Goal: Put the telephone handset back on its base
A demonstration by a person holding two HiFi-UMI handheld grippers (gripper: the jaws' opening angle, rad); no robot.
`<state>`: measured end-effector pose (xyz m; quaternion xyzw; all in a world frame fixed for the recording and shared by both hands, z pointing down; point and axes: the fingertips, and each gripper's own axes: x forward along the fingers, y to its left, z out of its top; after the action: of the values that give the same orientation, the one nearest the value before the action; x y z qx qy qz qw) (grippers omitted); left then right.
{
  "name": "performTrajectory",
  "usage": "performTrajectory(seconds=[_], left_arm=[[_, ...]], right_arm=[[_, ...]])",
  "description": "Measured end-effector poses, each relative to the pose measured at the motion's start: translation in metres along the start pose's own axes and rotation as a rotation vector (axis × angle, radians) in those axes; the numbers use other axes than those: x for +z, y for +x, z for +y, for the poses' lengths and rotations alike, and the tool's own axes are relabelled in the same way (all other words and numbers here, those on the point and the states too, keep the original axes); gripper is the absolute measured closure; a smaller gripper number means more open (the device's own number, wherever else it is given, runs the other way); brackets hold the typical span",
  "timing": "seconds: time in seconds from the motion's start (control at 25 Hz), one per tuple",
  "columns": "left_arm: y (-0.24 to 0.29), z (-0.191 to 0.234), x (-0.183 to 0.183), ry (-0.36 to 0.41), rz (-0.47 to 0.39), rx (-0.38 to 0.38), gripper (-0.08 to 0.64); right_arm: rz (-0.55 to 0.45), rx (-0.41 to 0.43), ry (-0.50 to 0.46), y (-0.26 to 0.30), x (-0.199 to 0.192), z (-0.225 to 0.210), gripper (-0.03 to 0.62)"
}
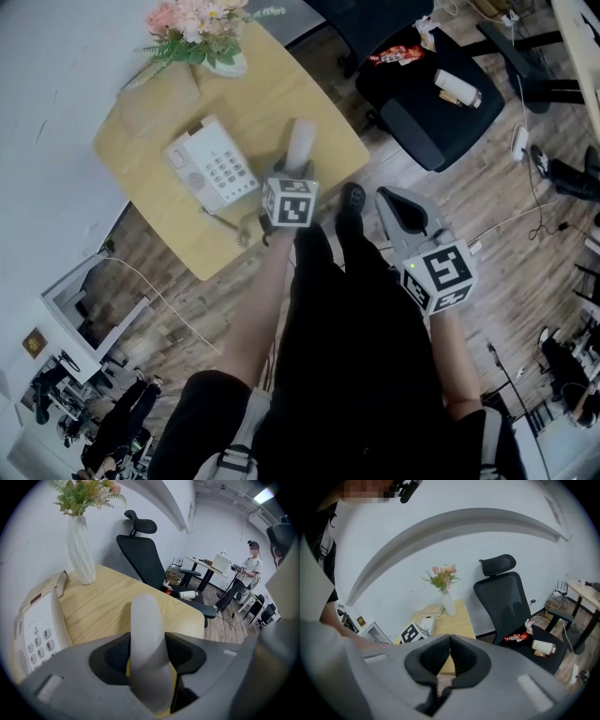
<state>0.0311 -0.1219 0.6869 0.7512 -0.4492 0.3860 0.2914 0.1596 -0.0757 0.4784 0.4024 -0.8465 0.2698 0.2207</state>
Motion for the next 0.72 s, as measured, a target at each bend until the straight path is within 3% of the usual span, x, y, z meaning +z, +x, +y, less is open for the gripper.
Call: performTrajectory(seconds=[0.72], left_arm=[[0.001,-0.001,-0.002,-0.02,-0.005,0.022,0.348]], right_arm=[[-0.004,0.006,-0.005,-0.011,-0.002,-0.001,0.588]])
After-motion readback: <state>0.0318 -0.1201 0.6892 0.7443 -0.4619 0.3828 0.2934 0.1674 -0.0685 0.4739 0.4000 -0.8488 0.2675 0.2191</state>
